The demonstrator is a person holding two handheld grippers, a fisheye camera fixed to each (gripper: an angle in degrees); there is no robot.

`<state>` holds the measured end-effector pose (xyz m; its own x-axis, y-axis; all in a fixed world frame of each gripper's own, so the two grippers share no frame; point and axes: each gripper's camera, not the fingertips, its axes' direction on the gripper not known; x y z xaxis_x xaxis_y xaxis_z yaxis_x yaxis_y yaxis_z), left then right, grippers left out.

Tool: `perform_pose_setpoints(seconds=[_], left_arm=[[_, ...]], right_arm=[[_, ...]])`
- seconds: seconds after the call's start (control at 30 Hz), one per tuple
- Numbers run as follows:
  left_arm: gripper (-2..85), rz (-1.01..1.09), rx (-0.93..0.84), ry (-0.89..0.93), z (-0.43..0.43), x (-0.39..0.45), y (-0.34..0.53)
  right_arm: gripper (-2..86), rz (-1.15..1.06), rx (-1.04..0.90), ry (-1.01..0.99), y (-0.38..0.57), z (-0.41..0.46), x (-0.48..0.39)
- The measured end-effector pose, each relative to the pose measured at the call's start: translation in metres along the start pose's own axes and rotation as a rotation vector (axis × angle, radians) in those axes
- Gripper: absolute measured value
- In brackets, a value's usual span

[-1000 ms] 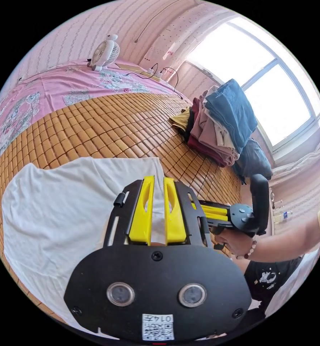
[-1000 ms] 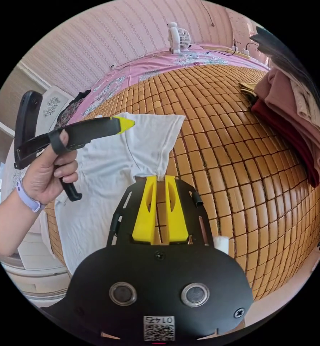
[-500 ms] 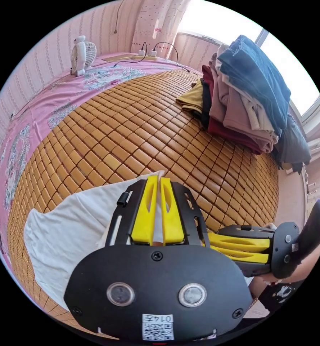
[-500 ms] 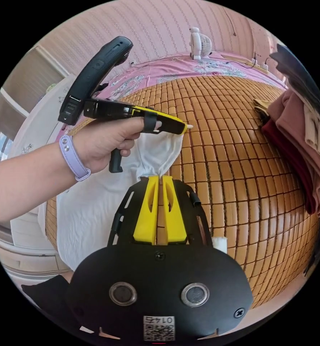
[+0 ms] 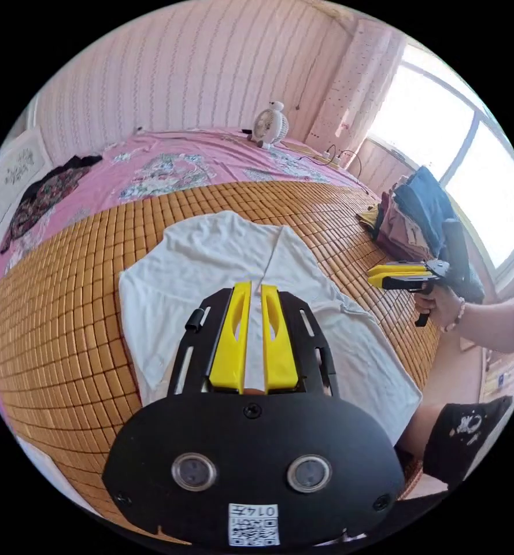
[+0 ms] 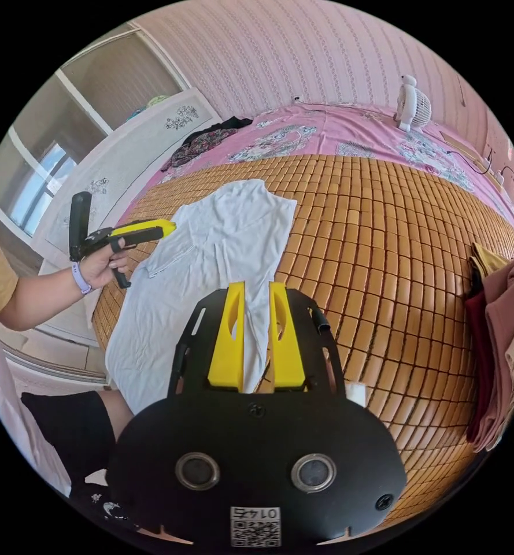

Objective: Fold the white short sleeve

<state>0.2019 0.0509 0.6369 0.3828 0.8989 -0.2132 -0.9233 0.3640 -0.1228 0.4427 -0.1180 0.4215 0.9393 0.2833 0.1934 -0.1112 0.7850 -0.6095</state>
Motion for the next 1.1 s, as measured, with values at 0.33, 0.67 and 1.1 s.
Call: perform_pose_setpoints(seconds=[0.33, 0.67, 1.1], left_arm=[[5.8, -0.239, 0.014, -0.045, -0.02, -0.095, 0.035], [6.3, -0.197, -0.114, -0.183, 0.013, -0.152, 0.018], [-1.0, -0.05, 0.123, -0.037, -0.031, -0.151, -0.029]], right_arm=[[7.7, -0.016, 0.015, 0.144, -0.059, 0.053, 0.002], [2.9, 0.079, -0.097, 0.096, -0.141, 0.104, 0.051], [-0.1, 0.08, 0.106, 0.035, -0.189, 0.003, 0.089]])
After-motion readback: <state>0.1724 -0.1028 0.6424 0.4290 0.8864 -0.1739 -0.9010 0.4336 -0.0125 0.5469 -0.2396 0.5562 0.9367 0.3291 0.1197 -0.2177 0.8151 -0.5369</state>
